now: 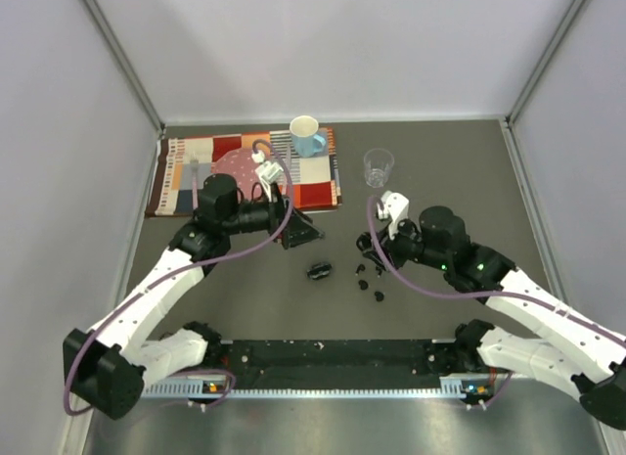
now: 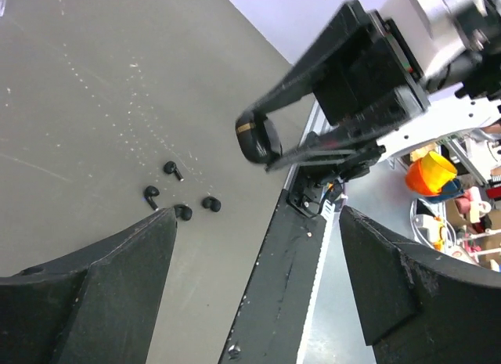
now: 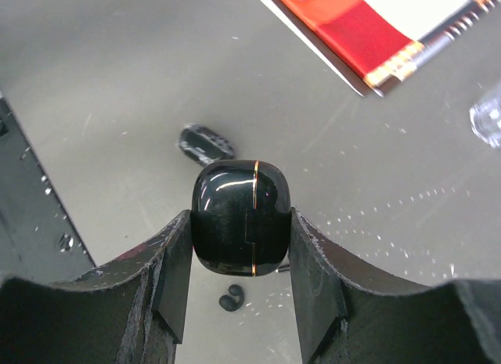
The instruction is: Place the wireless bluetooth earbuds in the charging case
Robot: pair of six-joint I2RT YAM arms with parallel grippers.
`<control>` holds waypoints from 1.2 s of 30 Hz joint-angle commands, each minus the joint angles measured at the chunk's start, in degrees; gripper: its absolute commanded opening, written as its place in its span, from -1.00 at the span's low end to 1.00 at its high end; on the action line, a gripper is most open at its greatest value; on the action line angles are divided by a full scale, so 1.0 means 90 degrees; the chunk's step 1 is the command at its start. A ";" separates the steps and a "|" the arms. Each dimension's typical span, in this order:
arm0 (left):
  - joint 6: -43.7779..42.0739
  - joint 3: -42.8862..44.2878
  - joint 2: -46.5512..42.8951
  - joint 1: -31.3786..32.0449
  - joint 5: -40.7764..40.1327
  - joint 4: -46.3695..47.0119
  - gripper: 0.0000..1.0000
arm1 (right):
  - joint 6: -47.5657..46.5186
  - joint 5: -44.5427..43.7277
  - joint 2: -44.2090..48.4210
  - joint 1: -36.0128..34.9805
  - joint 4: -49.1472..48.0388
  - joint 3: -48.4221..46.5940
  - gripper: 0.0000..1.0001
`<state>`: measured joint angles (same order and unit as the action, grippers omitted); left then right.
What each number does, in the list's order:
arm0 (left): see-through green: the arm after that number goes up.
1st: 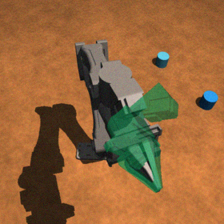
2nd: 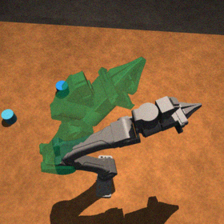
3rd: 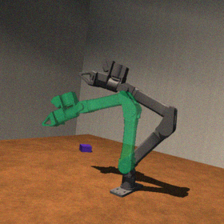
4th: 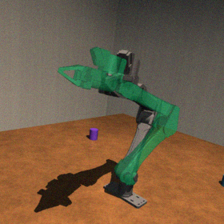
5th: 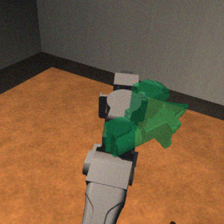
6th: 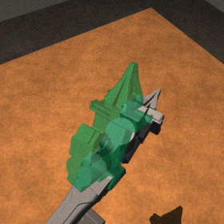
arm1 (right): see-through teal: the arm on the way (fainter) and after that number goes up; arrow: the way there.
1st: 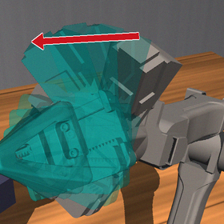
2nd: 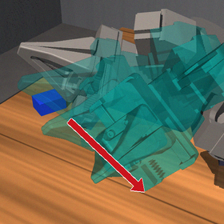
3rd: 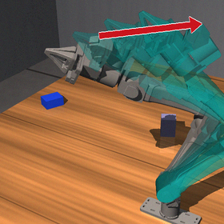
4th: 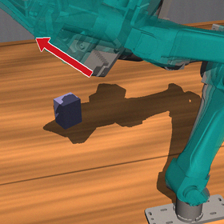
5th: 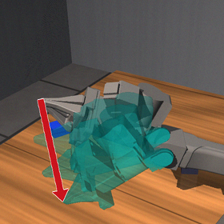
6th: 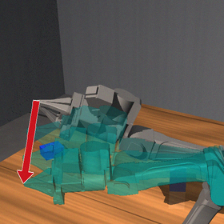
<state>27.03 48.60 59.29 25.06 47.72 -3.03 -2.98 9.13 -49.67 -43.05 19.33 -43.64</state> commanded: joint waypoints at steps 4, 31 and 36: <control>0.0688 0.0430 0.0667 0.0555 -0.0127 0.0610 0.73 | -0.0977 0.0071 0.0304 -0.0753 -0.0546 -0.0357 -1.00; 0.0718 0.1231 0.1967 0.1923 -0.0664 0.0112 -0.57 | -0.1270 -0.0926 0.0294 -0.1447 -0.1152 -0.0103 -0.99; 0.0572 0.1212 0.1938 0.1923 -0.0664 0.0121 -1.00 | -0.0861 -0.1149 0.0363 -0.1447 -0.1201 -0.0044 -0.09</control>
<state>35.18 57.78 76.66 41.80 41.34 -3.25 -14.61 -0.30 -47.99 -55.37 12.82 -43.86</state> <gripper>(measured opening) 0.241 0.468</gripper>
